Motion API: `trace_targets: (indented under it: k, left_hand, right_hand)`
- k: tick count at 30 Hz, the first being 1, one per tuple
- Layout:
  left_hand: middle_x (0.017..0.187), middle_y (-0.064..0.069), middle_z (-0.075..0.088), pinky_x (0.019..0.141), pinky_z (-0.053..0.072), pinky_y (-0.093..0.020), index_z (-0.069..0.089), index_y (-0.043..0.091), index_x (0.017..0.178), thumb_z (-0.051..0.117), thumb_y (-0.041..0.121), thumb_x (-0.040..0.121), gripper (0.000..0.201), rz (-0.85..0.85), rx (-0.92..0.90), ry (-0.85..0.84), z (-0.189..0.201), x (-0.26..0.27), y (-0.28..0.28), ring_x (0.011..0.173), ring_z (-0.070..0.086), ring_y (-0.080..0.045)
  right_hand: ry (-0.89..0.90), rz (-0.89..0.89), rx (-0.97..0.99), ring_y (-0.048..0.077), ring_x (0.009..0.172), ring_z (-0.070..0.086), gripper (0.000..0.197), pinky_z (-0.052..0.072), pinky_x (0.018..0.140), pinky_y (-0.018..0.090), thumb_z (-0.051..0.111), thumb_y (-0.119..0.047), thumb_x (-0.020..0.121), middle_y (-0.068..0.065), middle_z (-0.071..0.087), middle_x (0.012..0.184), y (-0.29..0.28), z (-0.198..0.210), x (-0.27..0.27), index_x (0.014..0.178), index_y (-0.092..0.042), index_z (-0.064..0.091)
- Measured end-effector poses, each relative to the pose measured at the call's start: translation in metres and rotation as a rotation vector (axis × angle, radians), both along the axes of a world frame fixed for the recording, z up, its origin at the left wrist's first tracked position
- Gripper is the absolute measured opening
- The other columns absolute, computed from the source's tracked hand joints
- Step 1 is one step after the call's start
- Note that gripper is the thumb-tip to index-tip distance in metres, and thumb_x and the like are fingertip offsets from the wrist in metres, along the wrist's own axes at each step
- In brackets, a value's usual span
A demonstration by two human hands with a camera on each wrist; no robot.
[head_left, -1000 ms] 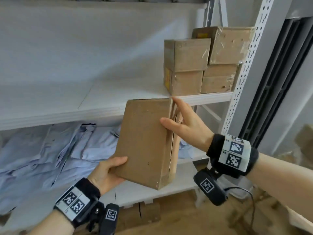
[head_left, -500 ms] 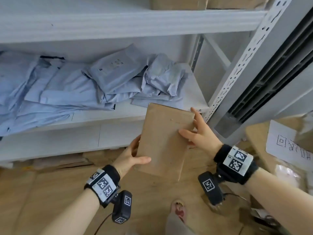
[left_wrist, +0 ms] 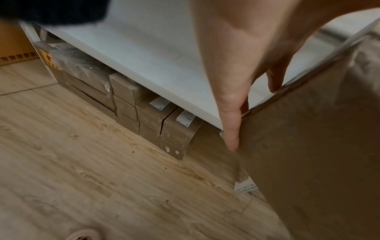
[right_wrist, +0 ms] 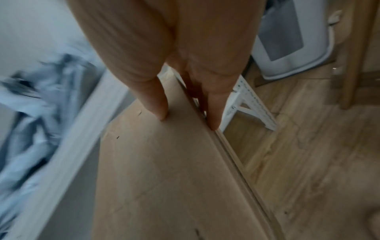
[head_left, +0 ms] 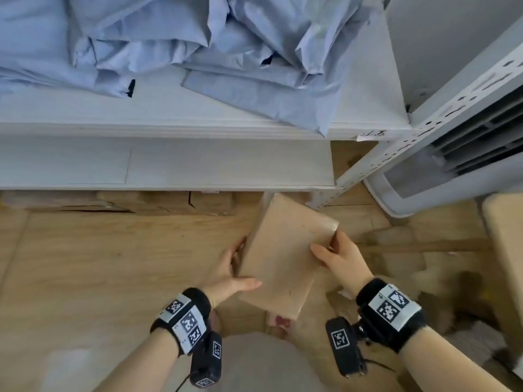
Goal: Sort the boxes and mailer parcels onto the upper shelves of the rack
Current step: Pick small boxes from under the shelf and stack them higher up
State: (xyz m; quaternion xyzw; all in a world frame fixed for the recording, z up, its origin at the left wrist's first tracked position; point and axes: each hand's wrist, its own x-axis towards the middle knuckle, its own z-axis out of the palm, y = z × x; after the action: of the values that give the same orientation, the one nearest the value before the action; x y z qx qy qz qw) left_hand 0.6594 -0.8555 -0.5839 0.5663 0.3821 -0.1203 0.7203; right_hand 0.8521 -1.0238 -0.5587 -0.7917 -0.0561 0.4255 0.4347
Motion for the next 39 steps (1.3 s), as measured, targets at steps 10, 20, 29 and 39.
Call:
trace_targets:
  k: [10,20,29,39]
  left_hand:
    - [0.139,0.007,0.045,0.086,0.052,-0.021,0.023,0.032,0.149,0.087,0.013,0.064,0.108,0.033,-0.052,0.094,-0.204,0.021,0.025,0.115,0.052,-0.003]
    - [0.145,0.003,0.042,0.109,0.038,-0.045,0.021,0.032,0.15,0.084,0.023,0.07,0.102,0.035,0.087,0.103,-0.407,0.049,0.07,0.128,0.046,-0.02]
    - [0.14,0.004,0.05,0.107,0.042,-0.045,0.027,0.032,0.149,0.08,0.012,0.073,0.095,0.038,0.065,0.005,-0.535,0.091,0.104,0.124,0.05,-0.018]
    - [0.116,0.019,0.066,0.093,0.048,-0.023,0.046,0.042,0.127,0.072,0.005,0.077,0.068,0.088,-0.117,-0.106,-0.593,0.095,0.122,0.111,0.059,-0.002]
  right_hand:
    - [0.176,-0.092,-0.052,0.017,0.105,0.059,0.048,0.059,0.076,0.041,0.067,-0.015,0.088,-0.001,0.06,0.119,0.029,-0.204,0.006,0.13,-0.028,0.045]
    - [0.1,0.007,-0.011,0.017,0.111,0.056,0.054,0.057,0.083,0.049,0.066,-0.021,0.09,-0.006,0.057,0.124,0.087,-0.413,0.037,0.136,-0.033,0.041]
    - [-0.038,0.007,0.018,0.015,0.111,0.056,0.056,0.052,0.089,0.038,0.068,-0.022,0.089,-0.006,0.057,0.126,0.128,-0.54,0.073,0.138,-0.028,0.042]
    - [-0.087,0.078,0.112,0.009,0.11,0.057,0.063,0.05,0.086,0.025,0.071,-0.01,0.084,-0.004,0.057,0.129,0.146,-0.596,0.081,0.139,-0.025,0.043]
